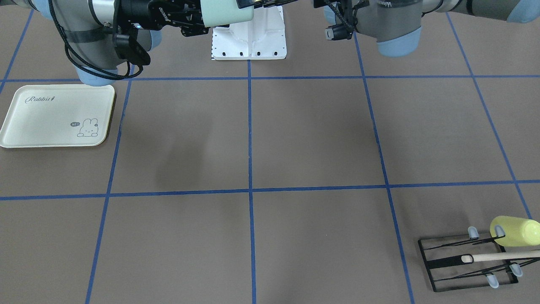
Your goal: Left arm grabs green cup and hands to right arm on tray
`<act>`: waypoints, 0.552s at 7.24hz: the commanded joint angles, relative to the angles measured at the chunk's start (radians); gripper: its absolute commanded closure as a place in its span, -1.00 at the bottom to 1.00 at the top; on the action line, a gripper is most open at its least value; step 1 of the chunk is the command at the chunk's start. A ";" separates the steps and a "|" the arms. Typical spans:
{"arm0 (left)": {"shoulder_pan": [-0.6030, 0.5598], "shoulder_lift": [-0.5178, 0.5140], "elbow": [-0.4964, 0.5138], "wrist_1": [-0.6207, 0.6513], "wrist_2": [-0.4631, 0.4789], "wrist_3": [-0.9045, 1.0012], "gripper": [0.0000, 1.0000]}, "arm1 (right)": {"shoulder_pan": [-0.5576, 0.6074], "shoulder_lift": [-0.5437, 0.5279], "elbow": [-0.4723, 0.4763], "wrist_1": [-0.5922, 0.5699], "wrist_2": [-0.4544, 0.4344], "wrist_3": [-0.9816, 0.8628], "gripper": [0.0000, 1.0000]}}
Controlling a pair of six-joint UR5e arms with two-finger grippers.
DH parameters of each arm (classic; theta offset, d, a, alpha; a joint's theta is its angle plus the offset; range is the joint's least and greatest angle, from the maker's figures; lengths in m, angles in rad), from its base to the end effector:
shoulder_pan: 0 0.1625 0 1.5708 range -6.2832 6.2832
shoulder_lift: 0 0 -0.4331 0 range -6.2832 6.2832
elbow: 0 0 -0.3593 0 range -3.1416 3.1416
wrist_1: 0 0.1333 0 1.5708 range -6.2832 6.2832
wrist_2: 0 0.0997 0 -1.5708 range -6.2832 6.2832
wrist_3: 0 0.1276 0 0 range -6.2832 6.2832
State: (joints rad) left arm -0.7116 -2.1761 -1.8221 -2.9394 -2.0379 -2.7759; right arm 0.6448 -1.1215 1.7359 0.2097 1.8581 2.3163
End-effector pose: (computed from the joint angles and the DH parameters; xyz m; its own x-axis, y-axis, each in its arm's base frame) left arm 0.3378 -0.3915 0.0987 -0.4567 -0.7072 -0.5397 -0.3187 0.6965 -0.6429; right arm -0.3345 -0.3731 0.1880 -0.7176 0.2743 0.6401 0.0874 0.9474 -0.3079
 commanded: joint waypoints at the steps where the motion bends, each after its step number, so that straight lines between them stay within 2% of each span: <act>1: 0.001 0.006 -0.002 0.000 -0.001 -0.002 1.00 | 0.001 -0.003 -0.001 0.007 0.000 0.000 0.13; 3: 0.001 0.006 0.001 -0.001 -0.001 -0.002 1.00 | 0.001 -0.004 0.001 0.007 0.000 0.000 0.13; 4: 0.001 0.006 0.000 -0.001 -0.001 -0.002 1.00 | 0.001 -0.004 0.002 0.007 0.000 0.000 0.35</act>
State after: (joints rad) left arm -0.7103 -2.1707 -1.8220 -2.9402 -2.0383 -2.7780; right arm 0.6457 -1.1253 1.7364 0.2162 1.8577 2.3163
